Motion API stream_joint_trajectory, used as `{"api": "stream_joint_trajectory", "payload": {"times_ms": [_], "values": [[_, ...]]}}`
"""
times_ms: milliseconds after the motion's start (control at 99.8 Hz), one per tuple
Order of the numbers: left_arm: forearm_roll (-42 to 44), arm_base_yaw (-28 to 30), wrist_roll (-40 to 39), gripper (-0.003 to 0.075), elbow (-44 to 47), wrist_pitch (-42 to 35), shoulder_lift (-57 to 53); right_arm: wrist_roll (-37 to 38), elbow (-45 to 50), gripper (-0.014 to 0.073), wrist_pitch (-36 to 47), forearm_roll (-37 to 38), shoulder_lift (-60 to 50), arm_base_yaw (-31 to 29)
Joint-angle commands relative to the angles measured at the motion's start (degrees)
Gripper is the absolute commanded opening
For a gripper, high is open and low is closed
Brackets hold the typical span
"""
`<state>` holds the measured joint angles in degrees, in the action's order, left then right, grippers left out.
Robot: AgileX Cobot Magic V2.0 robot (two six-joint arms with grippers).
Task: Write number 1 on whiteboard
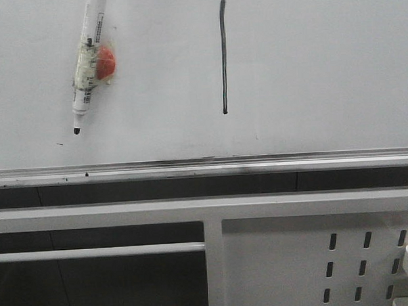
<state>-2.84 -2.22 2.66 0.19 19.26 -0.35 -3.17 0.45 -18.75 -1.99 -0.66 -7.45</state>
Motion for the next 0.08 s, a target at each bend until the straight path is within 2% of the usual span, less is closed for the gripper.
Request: {"api": "stream_joint_trajectory", "payload": {"times_ms": [0, 70], "values": [[-0.6, 0.11, -0.03, -0.002, 2.04, -3.13, -1.21, -0.57, 0.77, -0.0069, 1.4, 0.58, -1.05, 0.05], [-0.6, 0.11, -0.03, -0.002, 2.04, -3.13, -1.21, -0.57, 0.77, -0.0069, 1.4, 0.58, -1.05, 0.05]]}}
